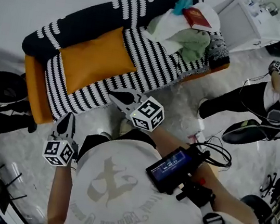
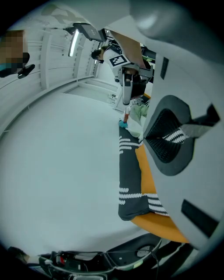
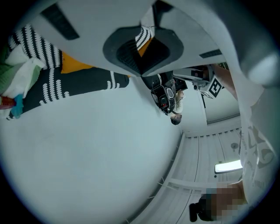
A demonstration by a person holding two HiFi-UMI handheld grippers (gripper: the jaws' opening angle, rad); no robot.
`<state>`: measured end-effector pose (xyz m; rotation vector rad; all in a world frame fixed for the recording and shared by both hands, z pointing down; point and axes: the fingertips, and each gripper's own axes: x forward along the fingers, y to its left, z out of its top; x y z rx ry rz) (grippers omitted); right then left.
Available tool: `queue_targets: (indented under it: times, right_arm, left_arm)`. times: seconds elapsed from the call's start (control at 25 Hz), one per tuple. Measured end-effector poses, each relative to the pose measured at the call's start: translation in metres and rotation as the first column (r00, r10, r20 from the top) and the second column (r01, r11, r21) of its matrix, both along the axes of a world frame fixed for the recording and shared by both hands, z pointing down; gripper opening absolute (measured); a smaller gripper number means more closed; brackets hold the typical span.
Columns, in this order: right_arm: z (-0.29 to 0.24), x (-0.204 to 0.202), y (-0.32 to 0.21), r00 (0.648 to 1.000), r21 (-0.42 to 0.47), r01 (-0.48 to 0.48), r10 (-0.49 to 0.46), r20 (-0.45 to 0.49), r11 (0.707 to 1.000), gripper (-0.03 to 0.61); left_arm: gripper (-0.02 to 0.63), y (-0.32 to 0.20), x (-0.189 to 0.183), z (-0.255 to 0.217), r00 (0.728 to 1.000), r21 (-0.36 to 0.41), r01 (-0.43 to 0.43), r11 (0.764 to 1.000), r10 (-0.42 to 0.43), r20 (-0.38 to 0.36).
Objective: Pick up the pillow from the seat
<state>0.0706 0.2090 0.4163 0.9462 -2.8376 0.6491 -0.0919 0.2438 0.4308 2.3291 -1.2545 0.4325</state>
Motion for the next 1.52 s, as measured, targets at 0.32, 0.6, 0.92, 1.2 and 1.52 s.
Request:
queue_targets:
  times: [0.32, 0.6, 0.92, 1.2, 1.52]
  right_arm:
    - [0.019, 0.001, -0.024, 0.999, -0.046, -0.041, 0.041, -0.004, 0.998, 0.012]
    - [0.024, -0.013, -0.055, 0.995, -0.067, -0.097, 0.095, -0.034, 0.993, 0.012]
    - [0.025, -0.048, -0.104, 0.988, -0.064, -0.136, 0.13, -0.089, 0.989, 0.012]
    - [0.041, -0.052, -0.125, 0.97, -0.087, -0.185, 0.168, -0.174, 0.979, 0.012]
    - [0.069, -0.039, -0.174, 0.959, -0.125, -0.187, 0.154, -0.237, 0.974, 0.012]
  left_arm:
    - [0.011, -0.027, -0.007, 0.013, 1.0, -0.035, -0.024, 0.999, 0.024, -0.005]
    - [0.011, -0.075, -0.027, 0.025, 0.997, -0.047, -0.067, 0.997, 0.066, -0.029]
    - [0.011, -0.125, -0.066, 0.034, 0.994, -0.066, -0.101, 0.993, 0.097, -0.057]
    - [0.011, -0.142, -0.081, 0.052, 0.989, -0.109, -0.132, 0.985, 0.123, -0.084]
    - [0.011, -0.189, -0.086, 0.077, 0.994, -0.158, -0.088, 0.983, 0.076, -0.081]
